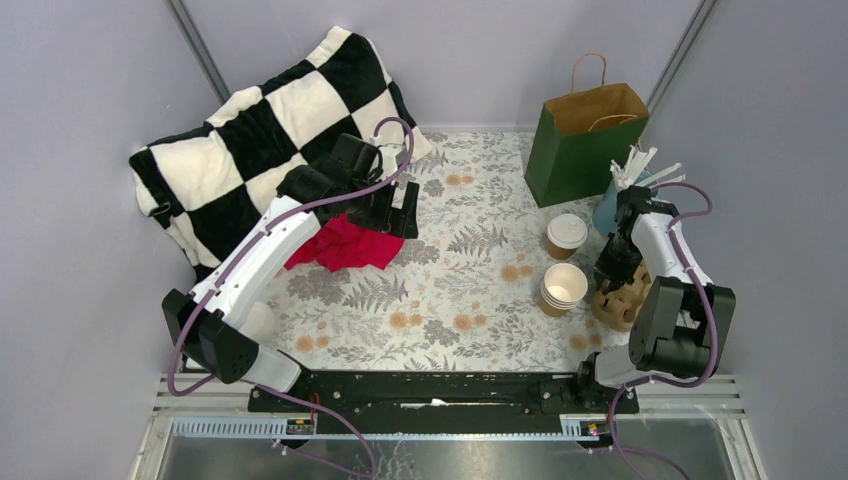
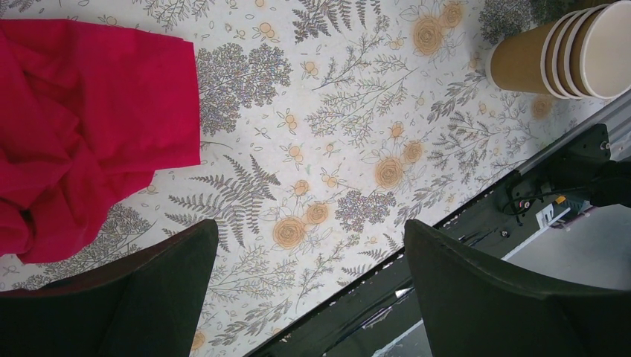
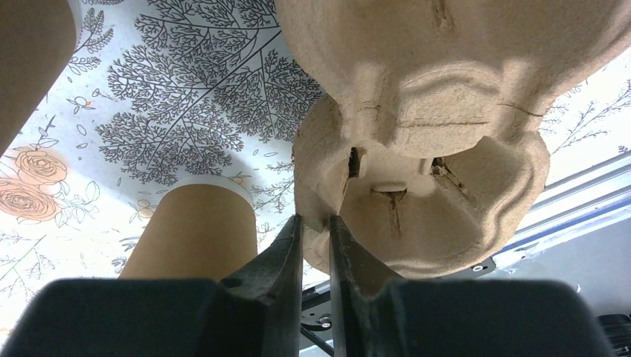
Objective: Pack the takeout coffee
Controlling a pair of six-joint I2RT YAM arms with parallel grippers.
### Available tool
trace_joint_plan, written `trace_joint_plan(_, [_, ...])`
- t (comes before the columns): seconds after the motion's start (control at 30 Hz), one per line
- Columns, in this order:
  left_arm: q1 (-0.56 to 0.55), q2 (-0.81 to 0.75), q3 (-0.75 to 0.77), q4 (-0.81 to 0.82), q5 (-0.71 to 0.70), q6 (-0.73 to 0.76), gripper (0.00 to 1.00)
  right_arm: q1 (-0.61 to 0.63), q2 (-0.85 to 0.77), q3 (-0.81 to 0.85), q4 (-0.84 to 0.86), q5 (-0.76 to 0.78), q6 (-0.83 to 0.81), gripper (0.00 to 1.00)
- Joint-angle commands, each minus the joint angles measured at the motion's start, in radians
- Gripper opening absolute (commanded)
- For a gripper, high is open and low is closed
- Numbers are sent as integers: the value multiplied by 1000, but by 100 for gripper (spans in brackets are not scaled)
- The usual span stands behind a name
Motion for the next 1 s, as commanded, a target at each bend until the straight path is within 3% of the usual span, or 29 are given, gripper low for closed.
trace_joint_plan(0.0, [-3, -35, 26, 19, -10, 19, 99, -3, -17, 18, -37, 36, 5, 5])
trace_joint_plan(0.03, [-3, -34, 26, 19, -10, 19, 99, -3, -17, 23, -41, 38, 6, 0])
trace_joint_plan(0.4, [-10, -34, 32, 19, -9, 19, 99, -3, -43, 90, -104, 66, 25, 0])
trace_joint_plan(0.7, [-15, -36, 25, 20, -7, 17, 99, 2, -37, 111, -151, 201, 52, 0])
trace_joint_plan(0.97, [-16, -34, 23, 20, -2, 16, 99, 103, 33, 137, -178, 360, 101, 0])
